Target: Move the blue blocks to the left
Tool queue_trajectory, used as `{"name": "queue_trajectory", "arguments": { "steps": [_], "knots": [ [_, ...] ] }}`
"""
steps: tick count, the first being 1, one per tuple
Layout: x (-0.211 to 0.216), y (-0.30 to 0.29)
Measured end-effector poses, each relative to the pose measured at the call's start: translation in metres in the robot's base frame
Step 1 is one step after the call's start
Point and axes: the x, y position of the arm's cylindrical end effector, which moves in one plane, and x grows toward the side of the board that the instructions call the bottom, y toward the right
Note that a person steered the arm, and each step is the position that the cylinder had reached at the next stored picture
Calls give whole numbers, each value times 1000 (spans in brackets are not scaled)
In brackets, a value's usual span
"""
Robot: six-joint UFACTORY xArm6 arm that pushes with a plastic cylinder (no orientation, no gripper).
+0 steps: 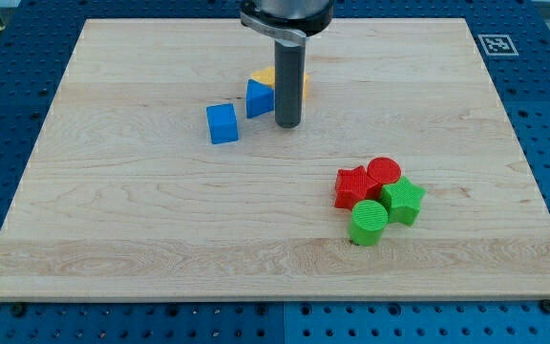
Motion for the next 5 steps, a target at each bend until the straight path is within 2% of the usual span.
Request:
{"name": "queue_trajectory", "arguments": {
  "steps": [1, 5],
  "knots": [
    [-13, -1],
    [-16, -46]
  ]
}}
